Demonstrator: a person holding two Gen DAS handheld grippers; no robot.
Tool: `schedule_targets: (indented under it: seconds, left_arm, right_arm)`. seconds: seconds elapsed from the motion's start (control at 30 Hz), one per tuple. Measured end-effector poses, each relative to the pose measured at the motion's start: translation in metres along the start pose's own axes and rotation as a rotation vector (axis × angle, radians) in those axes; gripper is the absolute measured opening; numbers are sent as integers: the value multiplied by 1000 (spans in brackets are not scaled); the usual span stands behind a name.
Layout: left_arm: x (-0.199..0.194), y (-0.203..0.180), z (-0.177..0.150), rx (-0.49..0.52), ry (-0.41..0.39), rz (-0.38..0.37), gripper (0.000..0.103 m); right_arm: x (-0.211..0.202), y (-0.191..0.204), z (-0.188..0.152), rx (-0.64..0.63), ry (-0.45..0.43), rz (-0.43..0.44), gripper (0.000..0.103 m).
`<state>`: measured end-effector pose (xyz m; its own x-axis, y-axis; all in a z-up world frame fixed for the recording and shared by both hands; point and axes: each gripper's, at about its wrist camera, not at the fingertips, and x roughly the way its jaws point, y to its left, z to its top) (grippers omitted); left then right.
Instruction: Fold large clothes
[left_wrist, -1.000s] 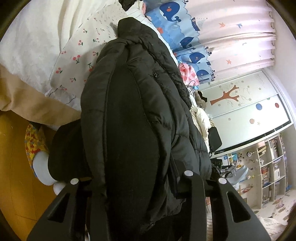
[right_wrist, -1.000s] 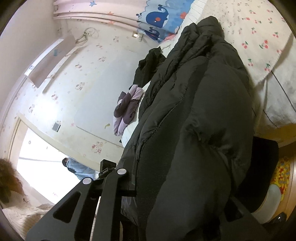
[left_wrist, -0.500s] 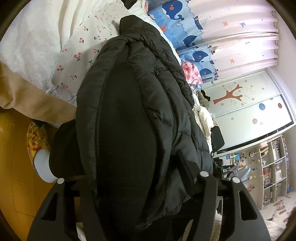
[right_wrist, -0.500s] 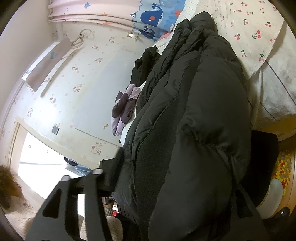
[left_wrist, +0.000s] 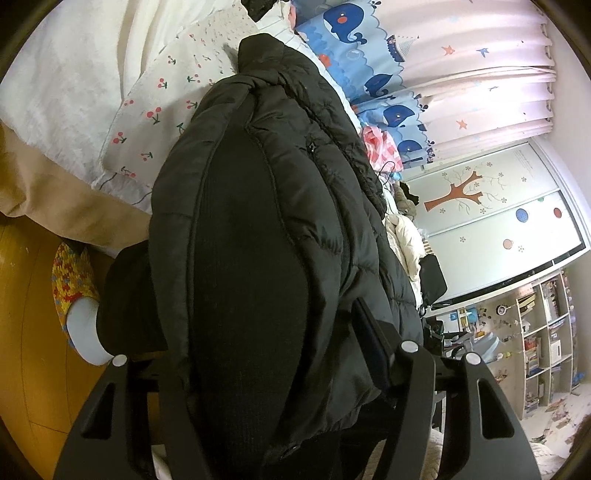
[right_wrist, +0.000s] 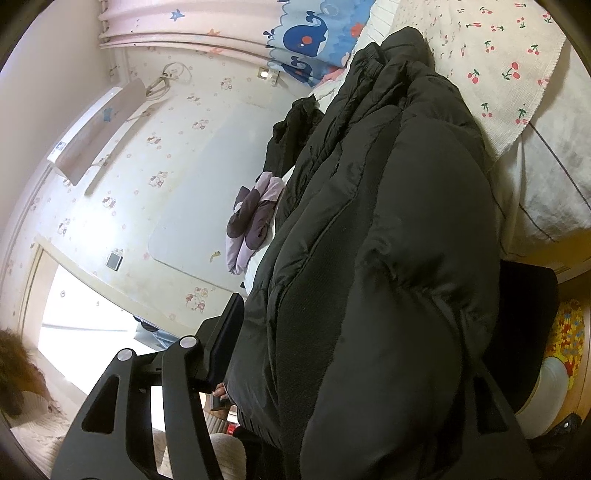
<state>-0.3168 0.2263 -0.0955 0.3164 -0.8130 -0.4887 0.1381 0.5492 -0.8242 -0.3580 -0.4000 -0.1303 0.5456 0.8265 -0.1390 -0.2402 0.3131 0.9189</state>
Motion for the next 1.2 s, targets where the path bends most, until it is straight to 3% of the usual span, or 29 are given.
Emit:
schedule_targets:
  seconds: [0.2, 0.23, 0.27, 0.3, 0.4, 0.5, 0.57, 0.67, 0.7, 0.77, 0.83, 0.93, 0.97, 1.0, 1.07, 1.1, 1.2]
  left_arm:
    - [-1, -4, -2, 18, -9, 2, 60]
    - [-2, -5, -2, 20, -15, 5, 55]
    - [-3, -5, -1, 21, -22, 6, 44]
    - [-5, -6, 0, 28, -27, 10, 40]
    - [-14, -15, 0, 51, -63, -18, 27]
    - [-31, -30, -1, 86, -111, -98, 24]
    - [-37, -37, -1, 111, -115, -109, 24]
    - [-27, -30, 0, 111, -52, -53, 25]
    - [-23, -25, -1, 97, -32, -30, 29]
    - [-10, -10, -4, 52, 8, 17, 66]
    - [-3, 2, -7, 14, 7, 45, 72]
    - [4, 10, -8, -25, -1, 10, 72]
    - [4, 8, -8, -17, -12, 13, 72]
    - [3, 7, -7, -8, -22, 14, 70]
    - [0, 3, -4, 8, -36, 0, 40]
    - [-3, -2, -2, 21, -44, -4, 36]
    - [-12, -15, -1, 71, -74, 2, 24]
  right_arm:
    - [1, 4, -1, -18, -7, -6, 56]
    - [0, 5, -1, -25, -13, -10, 56]
    - [0, 6, 0, -31, -15, -8, 47]
    - [0, 9, 1, -47, -18, -11, 33]
    - [-5, 20, 7, -86, -41, -6, 15]
    - [-10, 40, 14, -129, -61, 54, 11]
    - [-12, 46, 17, -148, -59, 53, 11]
    - [-9, 38, 19, -122, -20, -8, 19]
    - [-8, 29, 18, -86, -2, -34, 42]
    - [-9, 17, 13, -24, -2, -81, 80]
    - [-8, 7, 5, 9, 3, -90, 82]
    - [-5, 2, 0, 13, 4, -58, 82]
    - [-4, 3, 0, 1, 6, -52, 76]
    - [-1, 6, 1, -15, 9, -44, 62]
    - [1, 12, 5, -42, 2, -44, 41]
    - [-2, 15, 8, -54, -14, -42, 28]
    - [-5, 28, 13, -87, -47, -29, 15]
